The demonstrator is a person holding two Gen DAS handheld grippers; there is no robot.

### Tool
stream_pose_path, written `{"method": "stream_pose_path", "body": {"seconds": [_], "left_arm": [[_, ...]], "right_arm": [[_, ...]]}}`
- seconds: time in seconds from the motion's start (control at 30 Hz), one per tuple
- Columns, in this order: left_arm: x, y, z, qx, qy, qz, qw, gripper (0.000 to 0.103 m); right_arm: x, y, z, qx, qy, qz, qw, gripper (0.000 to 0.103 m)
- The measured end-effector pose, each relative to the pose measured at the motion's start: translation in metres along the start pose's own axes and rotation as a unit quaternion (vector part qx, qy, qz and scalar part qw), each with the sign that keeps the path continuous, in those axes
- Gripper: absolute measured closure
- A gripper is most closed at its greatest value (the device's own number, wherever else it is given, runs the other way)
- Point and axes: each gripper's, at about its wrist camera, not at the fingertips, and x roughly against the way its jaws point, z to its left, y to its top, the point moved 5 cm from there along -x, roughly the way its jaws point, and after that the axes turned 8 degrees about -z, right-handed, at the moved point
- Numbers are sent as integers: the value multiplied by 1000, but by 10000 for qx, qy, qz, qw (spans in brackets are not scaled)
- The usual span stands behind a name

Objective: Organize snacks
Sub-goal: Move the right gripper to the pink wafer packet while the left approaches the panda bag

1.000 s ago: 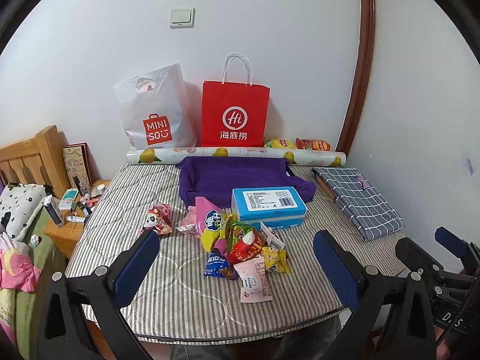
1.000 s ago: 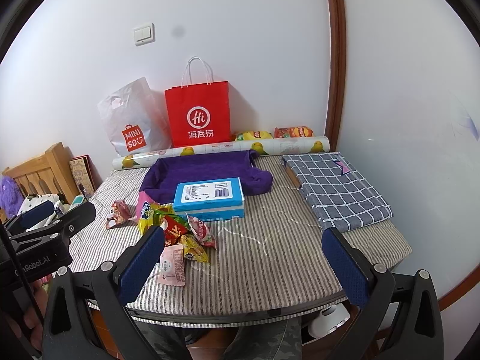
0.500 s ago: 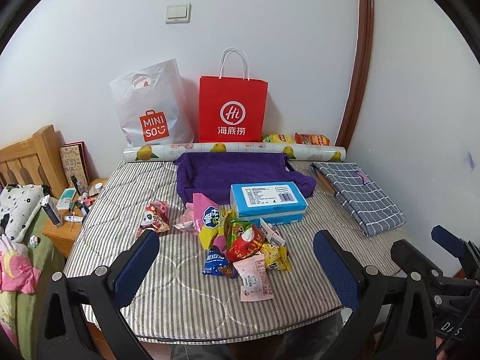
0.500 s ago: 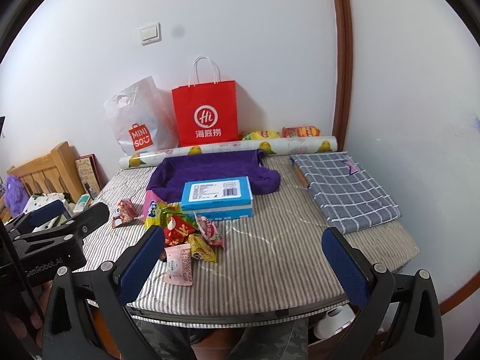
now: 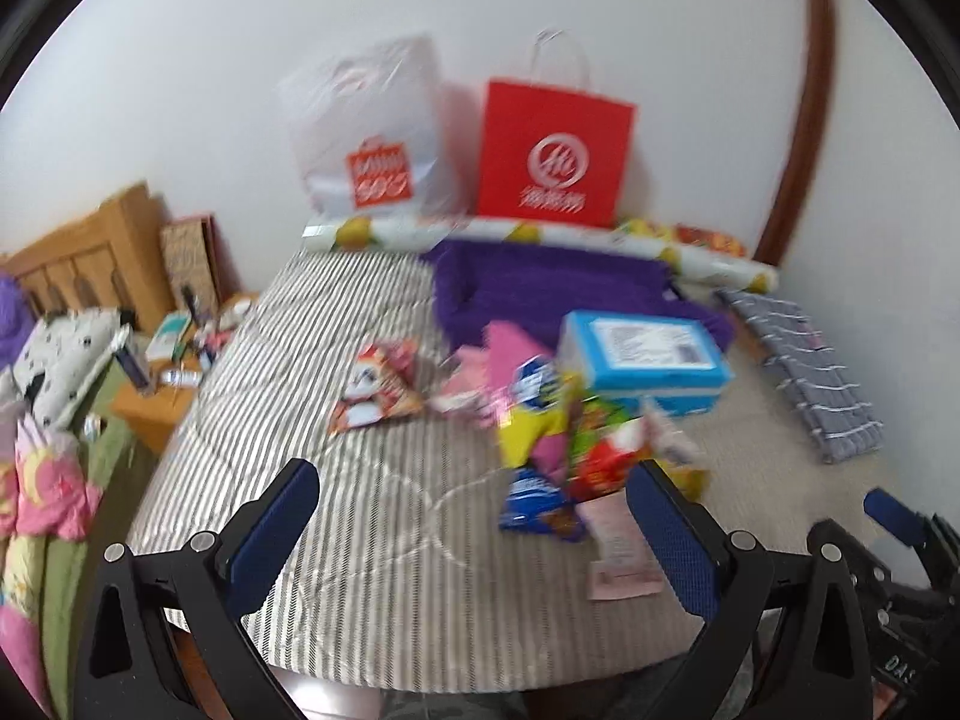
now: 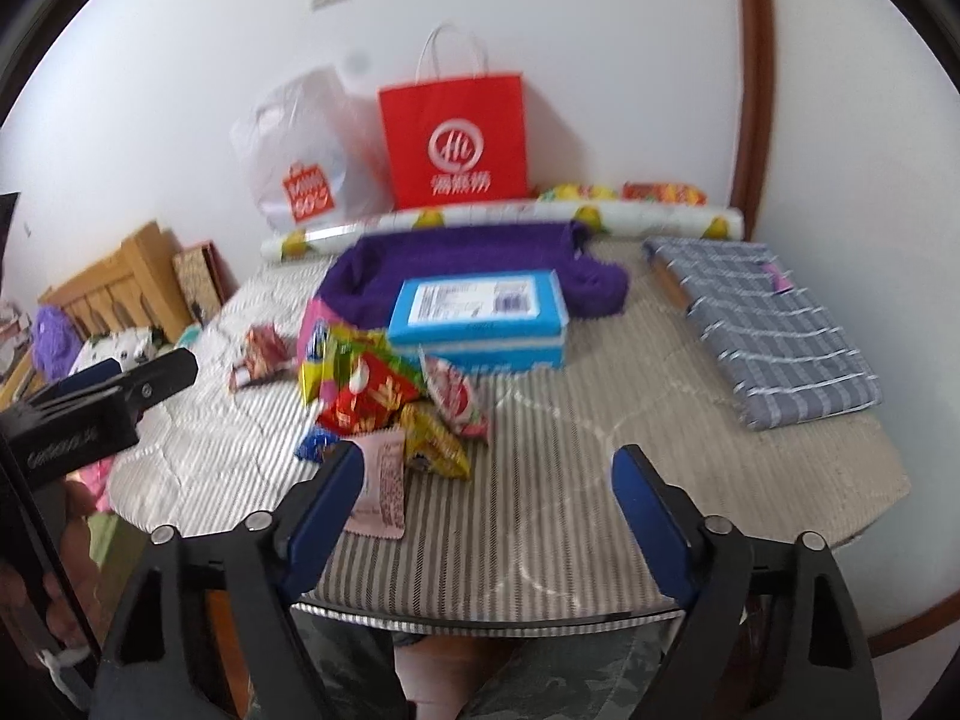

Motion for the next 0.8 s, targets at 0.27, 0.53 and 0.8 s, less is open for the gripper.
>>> {"method": "stream_pose_path", "body": {"seconds": [0.27, 0.53, 0.8], "left_arm": [[-56, -25, 48, 366, 399, 500, 9973, 1], [-100, -42, 74, 575, 377, 945, 9931, 1], [-114, -40, 86, 601, 155, 962, 9934, 1]], "right_arm": [[-58, -33, 33, 61, 509, 490, 9975, 45], [-103, -52, 60, 26, 710, 924, 9932, 45], [-128, -58, 72, 50, 661, 1057, 9922, 60]]}}
